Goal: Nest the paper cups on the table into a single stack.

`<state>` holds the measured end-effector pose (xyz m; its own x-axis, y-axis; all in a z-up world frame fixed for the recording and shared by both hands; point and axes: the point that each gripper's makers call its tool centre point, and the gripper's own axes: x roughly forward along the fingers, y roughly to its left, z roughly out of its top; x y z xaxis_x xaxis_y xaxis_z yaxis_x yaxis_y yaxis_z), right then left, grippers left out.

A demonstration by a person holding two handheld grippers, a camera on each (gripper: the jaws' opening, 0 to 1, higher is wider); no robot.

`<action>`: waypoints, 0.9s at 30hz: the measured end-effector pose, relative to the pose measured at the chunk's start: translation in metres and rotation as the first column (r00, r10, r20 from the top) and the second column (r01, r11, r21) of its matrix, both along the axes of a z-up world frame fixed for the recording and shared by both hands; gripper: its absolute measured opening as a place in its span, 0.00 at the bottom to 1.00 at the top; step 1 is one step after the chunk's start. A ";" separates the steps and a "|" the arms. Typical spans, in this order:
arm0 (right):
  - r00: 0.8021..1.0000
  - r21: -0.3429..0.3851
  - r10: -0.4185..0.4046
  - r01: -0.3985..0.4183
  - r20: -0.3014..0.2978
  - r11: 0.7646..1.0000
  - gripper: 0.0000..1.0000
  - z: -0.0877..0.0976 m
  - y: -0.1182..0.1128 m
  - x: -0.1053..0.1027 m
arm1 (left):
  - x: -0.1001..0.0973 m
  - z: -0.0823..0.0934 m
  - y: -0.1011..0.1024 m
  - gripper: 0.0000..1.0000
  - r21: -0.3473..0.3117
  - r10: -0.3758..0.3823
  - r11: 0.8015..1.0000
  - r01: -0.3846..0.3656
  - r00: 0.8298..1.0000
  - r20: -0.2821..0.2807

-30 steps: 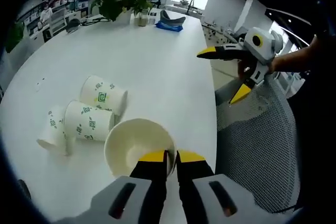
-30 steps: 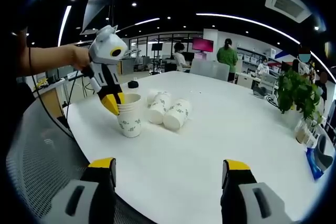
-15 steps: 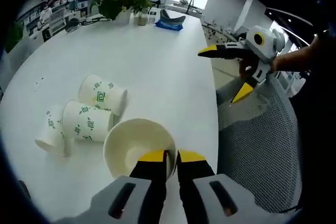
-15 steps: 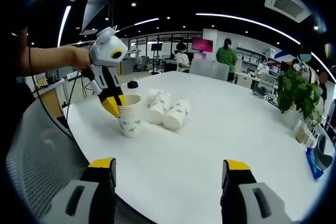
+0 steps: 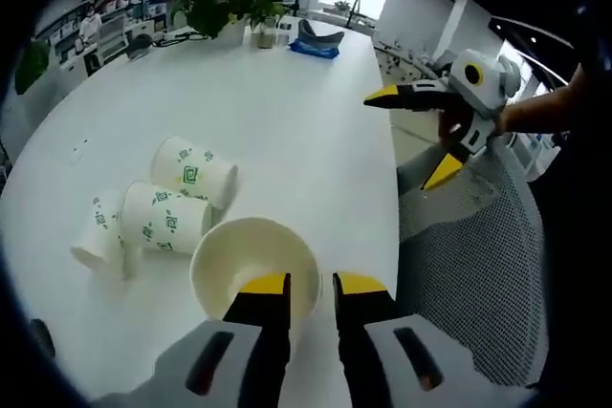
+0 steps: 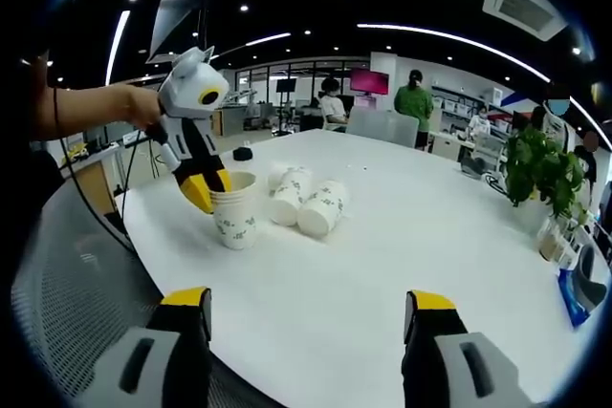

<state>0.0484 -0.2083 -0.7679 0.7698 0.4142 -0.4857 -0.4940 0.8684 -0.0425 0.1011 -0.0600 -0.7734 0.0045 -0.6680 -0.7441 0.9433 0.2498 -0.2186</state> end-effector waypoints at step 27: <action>0.998 -0.002 0.066 -0.066 -0.023 0.998 0.85 0.009 0.010 0.036 | 0.011 0.059 0.054 0.49 -0.287 0.269 0.937 -0.201 0.938 0.218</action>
